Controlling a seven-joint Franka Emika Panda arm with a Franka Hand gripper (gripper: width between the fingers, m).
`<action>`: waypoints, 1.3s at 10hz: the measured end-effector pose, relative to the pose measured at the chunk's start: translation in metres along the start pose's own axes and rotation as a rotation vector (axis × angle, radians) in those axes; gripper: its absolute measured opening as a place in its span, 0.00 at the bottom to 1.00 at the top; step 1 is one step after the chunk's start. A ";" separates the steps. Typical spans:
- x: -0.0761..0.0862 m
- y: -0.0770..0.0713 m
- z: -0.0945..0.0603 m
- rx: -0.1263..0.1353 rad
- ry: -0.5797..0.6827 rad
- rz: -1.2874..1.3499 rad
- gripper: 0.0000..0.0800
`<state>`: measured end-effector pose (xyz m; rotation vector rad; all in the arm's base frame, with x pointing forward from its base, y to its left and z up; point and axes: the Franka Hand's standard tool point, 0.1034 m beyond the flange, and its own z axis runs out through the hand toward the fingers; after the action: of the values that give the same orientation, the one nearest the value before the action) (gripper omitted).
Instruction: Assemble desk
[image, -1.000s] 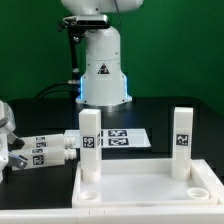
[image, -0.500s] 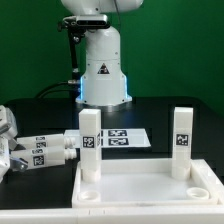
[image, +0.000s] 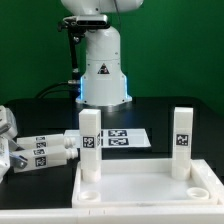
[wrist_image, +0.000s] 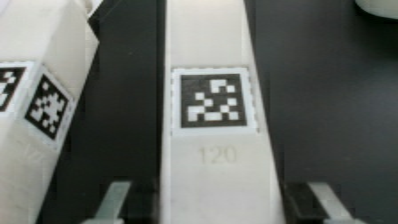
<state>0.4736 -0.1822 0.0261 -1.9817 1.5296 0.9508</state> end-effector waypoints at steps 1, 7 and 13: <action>-0.014 -0.007 -0.019 0.020 0.002 -0.025 0.36; -0.037 -0.043 -0.053 0.077 0.377 -0.116 0.36; -0.066 -0.107 -0.099 0.098 0.791 -0.331 0.36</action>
Offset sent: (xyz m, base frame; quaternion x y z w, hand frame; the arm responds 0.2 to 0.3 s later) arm -0.0159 0.0021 0.0148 -0.0464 0.1491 0.0646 0.9856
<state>0.5907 -0.1805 0.1350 -2.5789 1.4722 -0.0760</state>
